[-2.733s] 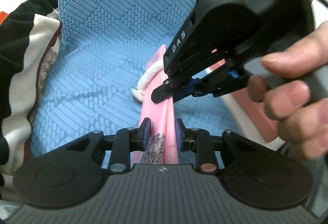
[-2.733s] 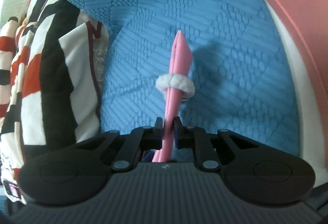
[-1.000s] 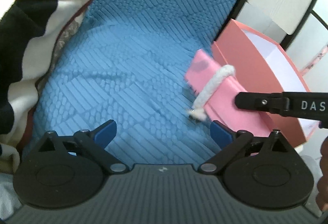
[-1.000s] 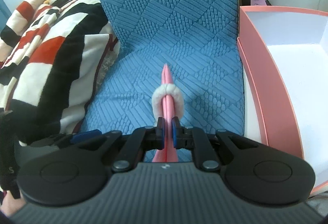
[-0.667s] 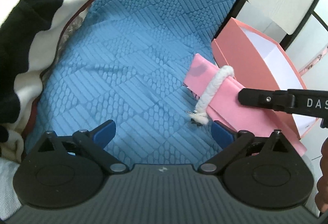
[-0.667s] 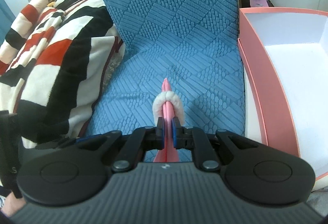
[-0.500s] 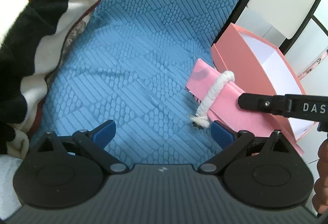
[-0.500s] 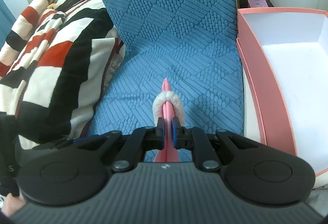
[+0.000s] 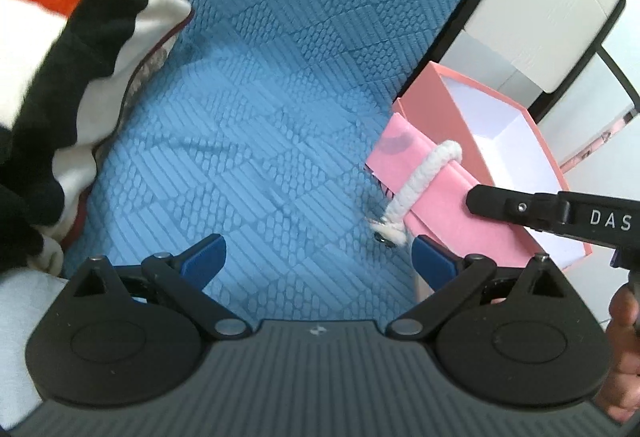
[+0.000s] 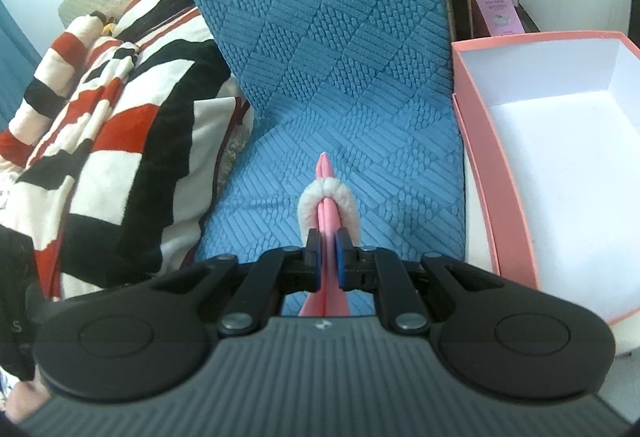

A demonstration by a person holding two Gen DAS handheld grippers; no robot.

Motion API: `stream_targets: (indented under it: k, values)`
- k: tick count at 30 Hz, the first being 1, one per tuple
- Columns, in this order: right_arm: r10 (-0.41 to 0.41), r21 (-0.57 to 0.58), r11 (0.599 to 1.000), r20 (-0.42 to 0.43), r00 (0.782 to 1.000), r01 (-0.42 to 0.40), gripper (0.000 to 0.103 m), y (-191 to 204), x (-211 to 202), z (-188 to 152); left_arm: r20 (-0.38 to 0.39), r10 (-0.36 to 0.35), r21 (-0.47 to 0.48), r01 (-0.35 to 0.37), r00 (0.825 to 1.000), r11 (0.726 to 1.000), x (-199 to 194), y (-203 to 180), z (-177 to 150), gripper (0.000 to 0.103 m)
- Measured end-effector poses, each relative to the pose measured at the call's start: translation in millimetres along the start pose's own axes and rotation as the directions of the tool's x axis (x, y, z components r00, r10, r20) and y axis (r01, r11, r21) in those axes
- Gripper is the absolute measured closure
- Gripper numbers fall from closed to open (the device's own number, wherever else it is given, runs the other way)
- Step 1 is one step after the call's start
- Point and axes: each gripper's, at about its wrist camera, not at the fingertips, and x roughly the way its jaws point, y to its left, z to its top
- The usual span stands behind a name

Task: Organize objects
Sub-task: 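Carry the banded pink bag with the right gripper into the pink box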

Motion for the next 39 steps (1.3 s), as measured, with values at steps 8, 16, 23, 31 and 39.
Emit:
stream_targets:
  k: [8,16,23,31,39]
  values:
    - [-0.013,0.011,1.000,0.020,1.000,0.013,0.092,8.4,-25.4,12.7,-0.020,-0.009,-0.004,0.009,1.000,1.000,-21.1,-17.0,12.3,0.002]
    - [0.011,0.026,1.000,0.034,0.999,-0.012,0.092,3.9,-46.5,31.3,0.001,0.027,0.022,-0.027,1.000,0.999,-44.6,-34.2,28.9,0.002]
    - [0.019,0.007,1.000,0.054,0.998,-0.020,0.092,-8.0,-67.4,49.8,0.007,0.032,0.032,-0.033,0.999,0.999,-46.1,-63.5,45.8,0.002]
    - [0.023,-0.012,1.000,0.074,0.997,-0.023,0.092,-27.2,-82.4,69.6,0.037,0.036,0.046,-0.037,0.999,0.998,-46.1,-102.8,62.8,0.002]
    - [0.013,0.006,1.000,0.117,0.993,-0.014,0.092,-53.0,-99.6,81.4,0.060,0.017,0.066,-0.021,0.998,0.998,-43.0,-134.8,71.5,0.002]
